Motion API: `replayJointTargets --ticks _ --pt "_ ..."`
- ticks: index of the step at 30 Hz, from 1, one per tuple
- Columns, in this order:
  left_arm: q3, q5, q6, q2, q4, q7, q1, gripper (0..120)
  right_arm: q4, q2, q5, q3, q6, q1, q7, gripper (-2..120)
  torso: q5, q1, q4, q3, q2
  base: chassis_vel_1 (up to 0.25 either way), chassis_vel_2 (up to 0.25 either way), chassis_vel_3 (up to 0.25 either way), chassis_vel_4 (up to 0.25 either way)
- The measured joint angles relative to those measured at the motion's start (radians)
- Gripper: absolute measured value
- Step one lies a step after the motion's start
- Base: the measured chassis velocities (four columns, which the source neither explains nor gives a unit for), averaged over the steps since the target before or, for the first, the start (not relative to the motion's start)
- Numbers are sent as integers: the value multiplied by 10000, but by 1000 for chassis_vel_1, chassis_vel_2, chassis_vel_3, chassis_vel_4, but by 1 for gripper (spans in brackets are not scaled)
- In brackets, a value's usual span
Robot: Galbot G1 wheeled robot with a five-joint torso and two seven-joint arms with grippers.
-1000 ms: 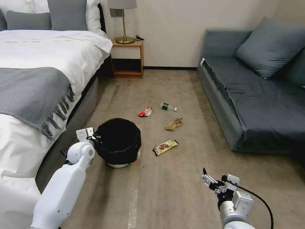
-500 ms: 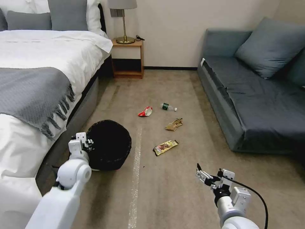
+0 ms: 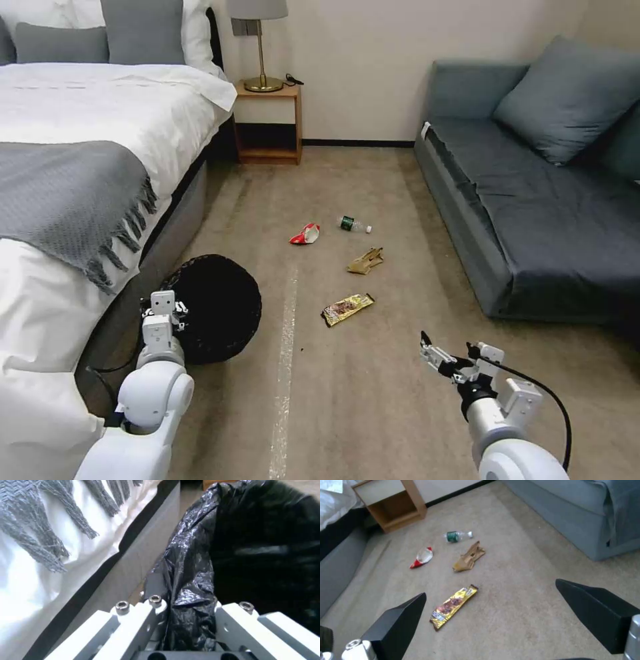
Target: Pick up the trash bin, then pick up the garbage on the floor and place it into the trash bin.
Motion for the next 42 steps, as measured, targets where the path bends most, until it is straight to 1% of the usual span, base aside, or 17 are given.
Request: replayJointTargets --ticks 8,10,14,19,25,31,42 --pt "60 307 -300 -273 26 45 82 5 -169 -99 93 50 80 77 -29 100 -1 0 2 1 0 0 0 0 0" --pt "73 323 -356 -277 42 60 107 5 -183 -99 93 53 82 96 -31 100 -1 0 2 1 0 0 0 0 0" --pt "54 332 -518 -277 76 119 178 5 -231 -68 68 33 97 103 -56 100 -2 0 2 1 0 0 0 0 0" --pt "-69 177 -544 -214 138 129 74 5 -242 32 -103 -65 116 58 -134 100 -2 0 2 1 0 0 0 0 0" --pt "-64 111 -598 -181 138 163 116 5 -247 136 -333 -140 195 -57 -208 100 -2 0 3 0 0 -31 25 23 -19" --pt "-20 77 -700 -166 179 189 168 5 -219 209 -425 -142 325 -252 -211 100 -2 0 3 1 0 -111 108 98 -113" --pt "78 22 -730 -80 267 208 71 5 -156 289 -525 -97 422 -426 -210 100 -3 1 3 1 -2 -123 122 116 -121"
